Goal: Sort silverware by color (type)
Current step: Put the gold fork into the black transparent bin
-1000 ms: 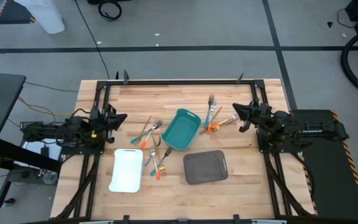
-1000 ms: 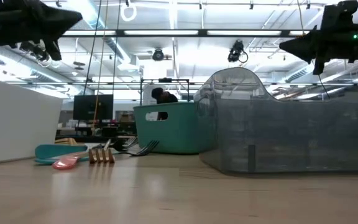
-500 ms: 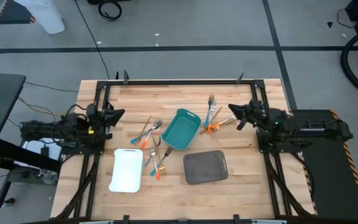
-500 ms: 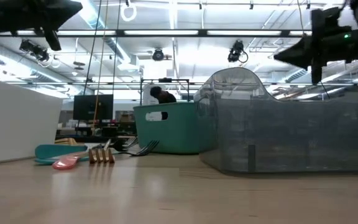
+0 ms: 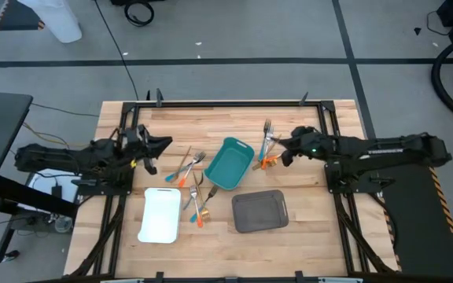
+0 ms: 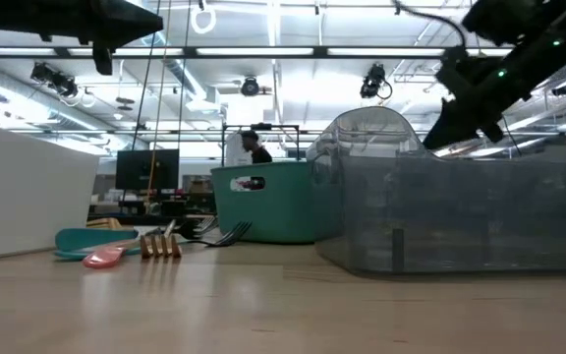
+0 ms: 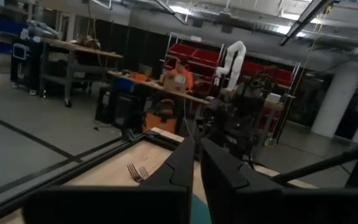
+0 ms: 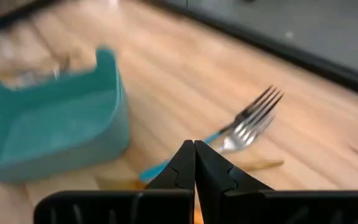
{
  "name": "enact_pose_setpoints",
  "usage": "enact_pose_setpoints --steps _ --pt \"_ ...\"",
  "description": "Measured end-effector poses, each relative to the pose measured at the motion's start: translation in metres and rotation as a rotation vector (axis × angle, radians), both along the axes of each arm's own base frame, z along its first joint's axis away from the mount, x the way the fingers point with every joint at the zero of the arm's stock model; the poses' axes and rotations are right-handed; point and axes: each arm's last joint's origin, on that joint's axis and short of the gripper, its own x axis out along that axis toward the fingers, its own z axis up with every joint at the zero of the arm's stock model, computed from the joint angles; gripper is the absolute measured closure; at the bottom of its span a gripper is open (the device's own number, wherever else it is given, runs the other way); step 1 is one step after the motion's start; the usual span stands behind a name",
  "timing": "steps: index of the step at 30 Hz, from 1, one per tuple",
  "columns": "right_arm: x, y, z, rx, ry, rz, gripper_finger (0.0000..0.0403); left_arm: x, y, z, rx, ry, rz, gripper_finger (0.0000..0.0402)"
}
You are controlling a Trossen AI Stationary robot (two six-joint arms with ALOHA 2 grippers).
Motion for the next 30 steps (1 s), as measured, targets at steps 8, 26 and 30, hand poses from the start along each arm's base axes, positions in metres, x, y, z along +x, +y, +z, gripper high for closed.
enact_pose_setpoints --steps 8,26,30 --pt "0.034 -0.004 -0.007 0.073 0.271 0.144 0.0388 0.014 -0.001 0.004 0.002 0.093 -0.002 0.0301" --pt "0.062 -0.026 -0.029 0.233 0.914 0.351 0.0341 0.017 -0.002 0.000 0.091 0.169 -0.022 0.0280" --pt "0.063 -0.030 -0.043 0.292 0.989 0.457 0.0339 0.017 -0.002 0.000 0.091 0.170 -0.022 0.0280"
